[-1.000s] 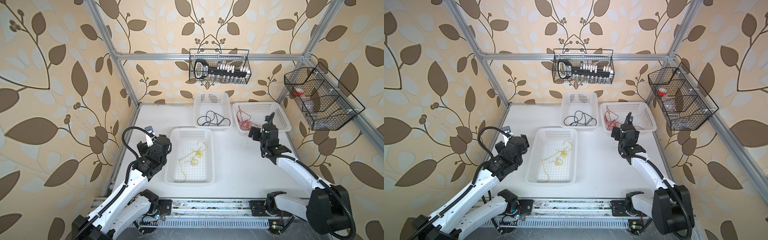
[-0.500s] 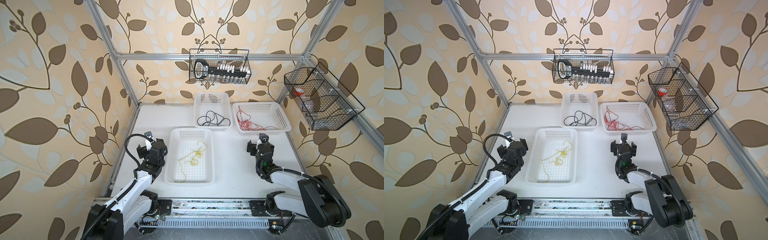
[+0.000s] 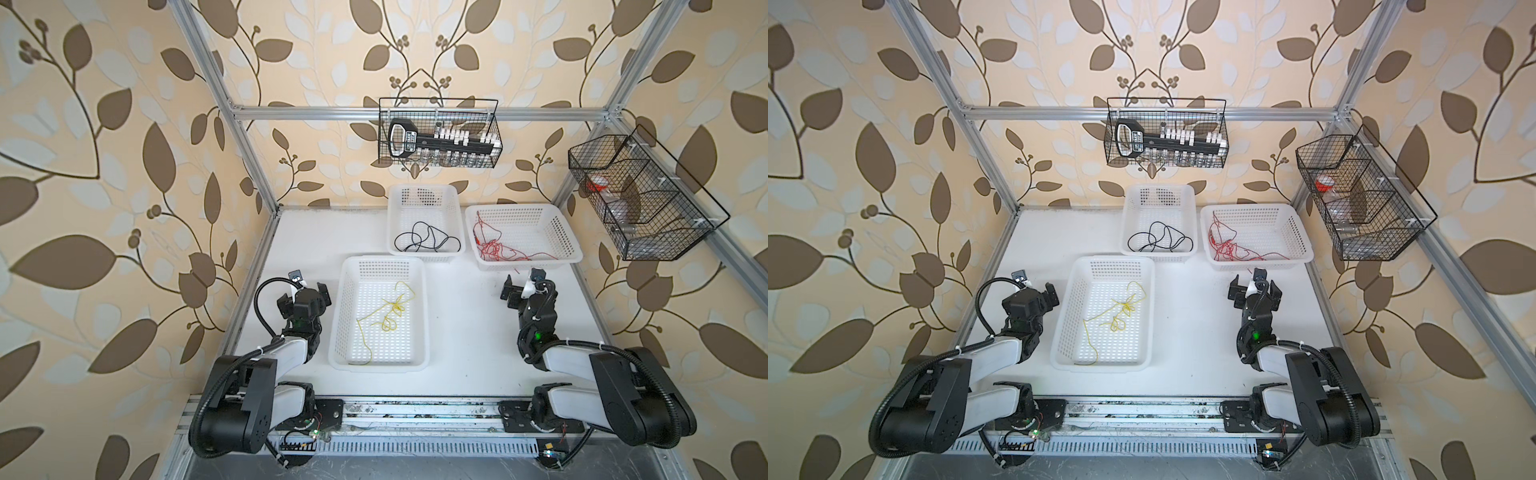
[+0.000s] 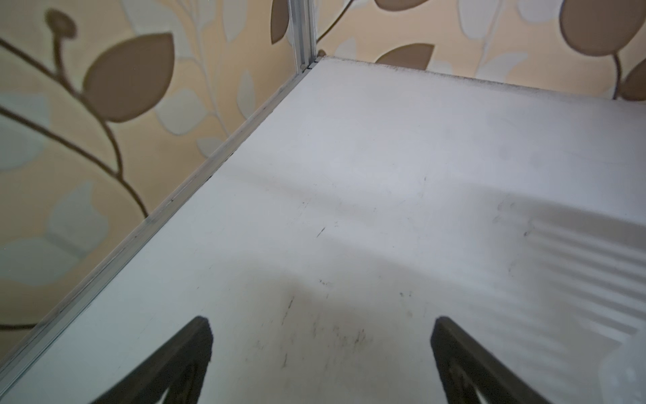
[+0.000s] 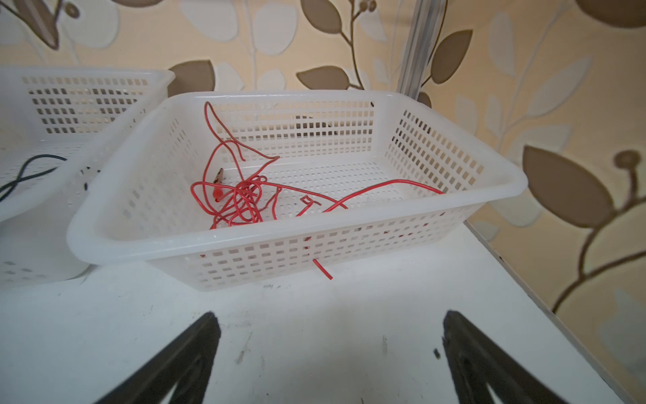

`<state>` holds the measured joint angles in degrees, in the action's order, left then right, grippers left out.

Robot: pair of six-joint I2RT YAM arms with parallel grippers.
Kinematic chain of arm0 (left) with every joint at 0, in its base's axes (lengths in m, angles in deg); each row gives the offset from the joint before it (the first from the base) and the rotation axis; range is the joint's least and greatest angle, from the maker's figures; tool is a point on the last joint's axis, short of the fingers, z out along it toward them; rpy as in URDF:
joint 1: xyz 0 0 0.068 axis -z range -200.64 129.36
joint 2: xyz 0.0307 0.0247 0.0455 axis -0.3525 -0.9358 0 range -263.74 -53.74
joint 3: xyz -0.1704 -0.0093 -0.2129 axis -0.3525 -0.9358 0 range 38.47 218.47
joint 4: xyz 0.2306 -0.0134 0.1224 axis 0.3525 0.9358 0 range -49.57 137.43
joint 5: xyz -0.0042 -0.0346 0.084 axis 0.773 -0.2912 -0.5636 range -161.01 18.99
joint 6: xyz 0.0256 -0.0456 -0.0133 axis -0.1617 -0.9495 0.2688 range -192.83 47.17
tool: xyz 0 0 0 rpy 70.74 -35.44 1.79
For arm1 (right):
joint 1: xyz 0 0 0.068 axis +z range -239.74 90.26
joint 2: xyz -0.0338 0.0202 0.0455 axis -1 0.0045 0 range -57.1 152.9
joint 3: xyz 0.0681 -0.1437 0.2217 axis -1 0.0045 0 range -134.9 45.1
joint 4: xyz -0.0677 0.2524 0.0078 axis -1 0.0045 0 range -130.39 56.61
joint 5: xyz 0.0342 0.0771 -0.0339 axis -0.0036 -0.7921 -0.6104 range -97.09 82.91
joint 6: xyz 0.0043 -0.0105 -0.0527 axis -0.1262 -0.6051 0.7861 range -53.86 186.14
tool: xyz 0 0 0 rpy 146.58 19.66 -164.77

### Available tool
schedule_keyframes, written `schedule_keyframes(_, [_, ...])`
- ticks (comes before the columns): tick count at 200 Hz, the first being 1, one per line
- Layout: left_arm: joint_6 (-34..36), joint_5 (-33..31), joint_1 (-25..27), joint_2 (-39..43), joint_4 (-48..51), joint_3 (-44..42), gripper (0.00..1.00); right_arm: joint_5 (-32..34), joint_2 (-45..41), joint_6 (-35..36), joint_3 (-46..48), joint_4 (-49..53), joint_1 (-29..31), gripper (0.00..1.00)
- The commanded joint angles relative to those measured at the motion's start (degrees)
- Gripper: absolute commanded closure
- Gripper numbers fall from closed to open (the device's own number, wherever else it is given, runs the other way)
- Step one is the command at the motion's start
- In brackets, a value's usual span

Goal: Untangle the cables

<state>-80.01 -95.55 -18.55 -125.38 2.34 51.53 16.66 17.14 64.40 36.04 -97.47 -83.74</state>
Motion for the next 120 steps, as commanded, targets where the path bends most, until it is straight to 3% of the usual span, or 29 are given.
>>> schedule_keyframes(1, [0.11, 4.27, -2.64, -5.18, -10.8, 1.49, 0.01, -5.14, 5.28, 1.66, 2.34, -12.4, -0.81, 0.0])
schedule_keyframes(12, [-0.53, 5.77, -3.71, -9.25, -15.59, 0.74, 0.01, -4.23, 2.07, 0.21, 0.94, -4.17, -0.48, 0.0])
schedule_keyframes(25, [-0.21, 6.19, -4.22, -13.39, -20.28, 0.4, 0.01, -4.66, 4.35, 0.44, 1.55, -9.25, -1.51, 0.0])
schedule_keyframes(35, [-0.29, 6.89, -4.25, -12.23, -16.1, 1.75, 0.01, -3.93, 2.52, -1.26, 0.48, -4.02, -1.63, 0.0])
schedule_keyframes(66, [0.02, 7.14, -4.13, -13.1, -4.57, 7.88, 0.01, -4.49, 3.07, -1.21, 0.71, -5.52, -2.13, 0.0])
schedule_keyframes(120, [0.2, 7.04, -3.93, -13.22, -5.51, 7.6, 0.01, -1.07, 3.54, 1.17, 1.95, -8.68, 0.76, 0.0])
